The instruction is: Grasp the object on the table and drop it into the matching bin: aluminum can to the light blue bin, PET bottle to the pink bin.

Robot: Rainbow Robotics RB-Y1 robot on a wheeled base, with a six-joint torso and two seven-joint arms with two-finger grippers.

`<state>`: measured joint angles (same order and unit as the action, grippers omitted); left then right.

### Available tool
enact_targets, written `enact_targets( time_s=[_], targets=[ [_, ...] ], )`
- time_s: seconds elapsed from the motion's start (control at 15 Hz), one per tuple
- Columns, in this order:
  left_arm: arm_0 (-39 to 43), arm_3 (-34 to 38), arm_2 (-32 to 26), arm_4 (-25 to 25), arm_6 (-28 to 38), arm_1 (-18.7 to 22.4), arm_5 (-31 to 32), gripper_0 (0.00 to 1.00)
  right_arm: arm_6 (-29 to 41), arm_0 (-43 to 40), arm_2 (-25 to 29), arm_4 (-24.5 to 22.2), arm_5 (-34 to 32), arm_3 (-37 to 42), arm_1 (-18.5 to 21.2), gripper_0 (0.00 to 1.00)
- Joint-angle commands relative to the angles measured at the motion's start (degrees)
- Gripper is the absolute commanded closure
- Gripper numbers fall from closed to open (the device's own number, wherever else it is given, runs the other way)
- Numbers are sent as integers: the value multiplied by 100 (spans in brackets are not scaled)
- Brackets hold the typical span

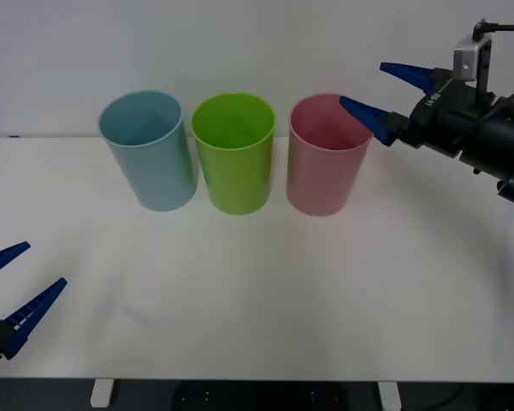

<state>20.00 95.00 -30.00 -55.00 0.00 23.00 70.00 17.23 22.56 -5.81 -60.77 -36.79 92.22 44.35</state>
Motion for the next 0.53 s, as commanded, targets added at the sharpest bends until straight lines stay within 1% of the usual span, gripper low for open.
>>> enact_targets(
  time_s=[0.07,0.33,0.53],
  targets=[
    [0,0,0,0,0,0,0,0,-141,-472,431,-5,-513,235,3,0],
    [0,0,0,0,0,0,0,0,-449,-1008,1011,4,-1427,297,-5,0],
    [0,0,0,0,0,0,0,0,-1143,-1544,1301,118,-1700,385,-5,0]
  ],
)
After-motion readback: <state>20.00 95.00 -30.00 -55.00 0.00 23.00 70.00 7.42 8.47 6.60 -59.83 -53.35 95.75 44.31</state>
